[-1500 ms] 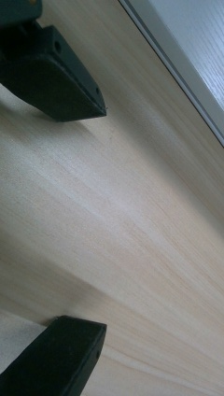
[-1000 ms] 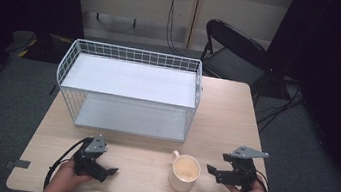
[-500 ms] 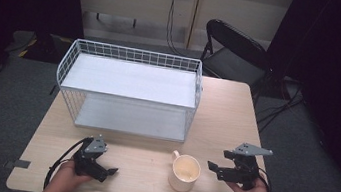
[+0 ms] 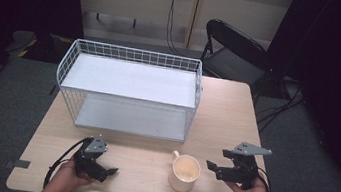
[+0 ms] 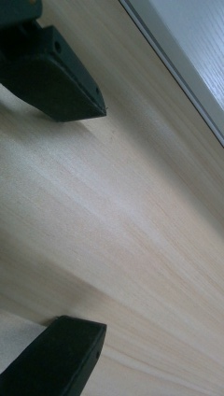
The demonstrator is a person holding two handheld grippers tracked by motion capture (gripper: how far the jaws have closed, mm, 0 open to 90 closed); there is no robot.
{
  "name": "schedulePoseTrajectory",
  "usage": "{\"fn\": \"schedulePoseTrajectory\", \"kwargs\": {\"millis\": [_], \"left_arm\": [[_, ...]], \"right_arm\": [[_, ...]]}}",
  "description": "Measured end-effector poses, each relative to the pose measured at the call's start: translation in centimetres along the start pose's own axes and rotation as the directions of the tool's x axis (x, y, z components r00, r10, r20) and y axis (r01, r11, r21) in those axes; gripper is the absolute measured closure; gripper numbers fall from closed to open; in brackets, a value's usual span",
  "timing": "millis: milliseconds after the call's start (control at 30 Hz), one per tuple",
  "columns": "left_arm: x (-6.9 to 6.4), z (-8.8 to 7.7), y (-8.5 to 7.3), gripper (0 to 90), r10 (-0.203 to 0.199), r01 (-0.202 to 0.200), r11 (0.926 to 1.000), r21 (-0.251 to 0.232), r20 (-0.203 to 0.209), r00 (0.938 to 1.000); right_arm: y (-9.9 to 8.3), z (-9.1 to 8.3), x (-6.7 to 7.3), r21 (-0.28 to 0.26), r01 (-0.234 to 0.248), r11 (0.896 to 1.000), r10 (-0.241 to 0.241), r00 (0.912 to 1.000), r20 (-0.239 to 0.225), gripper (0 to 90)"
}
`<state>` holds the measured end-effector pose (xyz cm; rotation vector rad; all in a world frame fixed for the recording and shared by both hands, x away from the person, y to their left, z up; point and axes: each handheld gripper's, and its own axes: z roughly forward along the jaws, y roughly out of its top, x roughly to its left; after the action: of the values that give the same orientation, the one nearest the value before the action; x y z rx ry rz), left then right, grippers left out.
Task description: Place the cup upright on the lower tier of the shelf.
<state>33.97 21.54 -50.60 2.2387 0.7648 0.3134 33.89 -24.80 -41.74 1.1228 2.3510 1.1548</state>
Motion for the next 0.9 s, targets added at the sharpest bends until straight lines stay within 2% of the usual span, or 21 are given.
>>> {"fn": "schedulePoseTrajectory", "kwargs": {"millis": [300,467,667,900], "left_arm": [[0.0,0.0,0.0,0.0,0.000,0.000,1.0000,0.000,0.000,1.0000],[0.0,0.0,0.0,0.0,0.000,0.000,1.0000,0.000,0.000,1.0000],[0.0,0.0,0.0,0.0,0.000,0.000,1.0000,0.000,0.000,1.0000],[0.0,0.0,0.0,0.0,0.000,0.000,1.0000,0.000,0.000,1.0000]], "right_arm": [[0.3,-0.7,0.3,-0.012,0.009,1.000,-0.009,1.0000,-0.002,24.2],[0.8,-1.0,0.8,-0.035,0.014,0.999,-0.014,0.9997,-0.022,24.9],[0.8,-0.4,1.8,-0.034,0.029,0.999,-0.030,0.9987,-0.042,27.5],[0.6,0.4,2.3,-0.032,0.022,0.999,-0.024,0.9979,-0.060,28.9]]}}
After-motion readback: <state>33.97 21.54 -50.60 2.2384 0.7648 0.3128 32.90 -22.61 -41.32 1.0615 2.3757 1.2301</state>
